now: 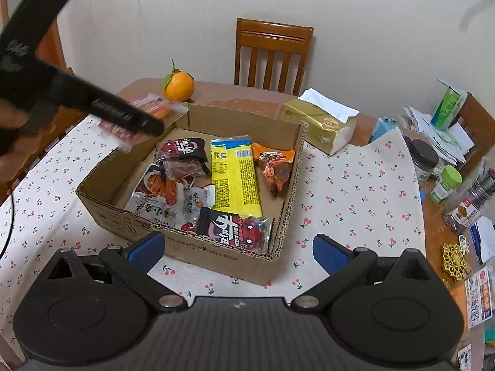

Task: Organize snacks
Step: 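Lower the pink pack into the box and open the left gripper while the right gripper withdraws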

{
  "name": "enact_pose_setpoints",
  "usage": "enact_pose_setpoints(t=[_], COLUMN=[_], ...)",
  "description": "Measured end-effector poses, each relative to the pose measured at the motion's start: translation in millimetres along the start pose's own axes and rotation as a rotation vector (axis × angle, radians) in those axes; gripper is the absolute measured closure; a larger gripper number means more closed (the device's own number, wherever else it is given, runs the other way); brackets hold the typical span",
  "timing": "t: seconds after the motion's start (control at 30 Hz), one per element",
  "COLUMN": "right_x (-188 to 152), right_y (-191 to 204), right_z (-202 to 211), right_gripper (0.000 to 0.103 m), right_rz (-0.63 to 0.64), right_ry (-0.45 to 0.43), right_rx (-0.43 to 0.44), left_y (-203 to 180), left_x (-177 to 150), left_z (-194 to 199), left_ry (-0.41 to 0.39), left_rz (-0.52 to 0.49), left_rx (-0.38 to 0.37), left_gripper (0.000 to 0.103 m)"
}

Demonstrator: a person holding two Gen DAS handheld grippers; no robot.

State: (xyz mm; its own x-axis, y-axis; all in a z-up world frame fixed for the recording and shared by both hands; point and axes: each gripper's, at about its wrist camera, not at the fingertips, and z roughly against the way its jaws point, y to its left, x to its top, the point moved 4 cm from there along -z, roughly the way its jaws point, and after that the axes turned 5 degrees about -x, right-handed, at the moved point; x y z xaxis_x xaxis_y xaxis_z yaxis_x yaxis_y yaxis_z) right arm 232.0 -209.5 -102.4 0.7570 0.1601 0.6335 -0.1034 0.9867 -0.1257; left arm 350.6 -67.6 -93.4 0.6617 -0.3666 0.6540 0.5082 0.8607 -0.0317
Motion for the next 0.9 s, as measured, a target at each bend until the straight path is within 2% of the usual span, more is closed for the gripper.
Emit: enact_pose_setpoints(t=[0.23,0.27,0.3,0.37,0.67,0.9], right_x=[-5.0,-5.7,-6.4,-7.7,-9.1,-11.7], right_y=[-4.0,-4.3,-4.6,-4.6,-2.4,2.0], right_z=[-3.3,-3.3,-3.7,-4.7,-4.5,4.1], right_gripper=[0.000,0.000,0.000,0.000,0.000,0.000], right_rz=[-0.010,-0.012,-0.013,-0.013,-0.001,0.005], right_ry=[0.019,0.021,0.024,0.030,0.043,0.039], right_rx=[-0.012,-0.012,-0.009,-0.012,-0.016,-0.009], left_y=[8.2,9.3,9.9,9.1,7.2,1.7], left_x=[18.9,19.8,20.4,20.7,16.0,-6.1], left_z=[-26.3,-28.5,-29.5,-26.9,1.7,35.0], left_ry=[-0.020,-0.026,-0.030,-0.051,-0.073,-0.090], left_rz=[0.010,0.007,0.002,-0.014,-0.005,0.012], left_rx=[0.051,0.061,0.075,0.123,0.139,0.152], left_gripper=[0.047,0.037,0.023,0.009,0.008,0.008])
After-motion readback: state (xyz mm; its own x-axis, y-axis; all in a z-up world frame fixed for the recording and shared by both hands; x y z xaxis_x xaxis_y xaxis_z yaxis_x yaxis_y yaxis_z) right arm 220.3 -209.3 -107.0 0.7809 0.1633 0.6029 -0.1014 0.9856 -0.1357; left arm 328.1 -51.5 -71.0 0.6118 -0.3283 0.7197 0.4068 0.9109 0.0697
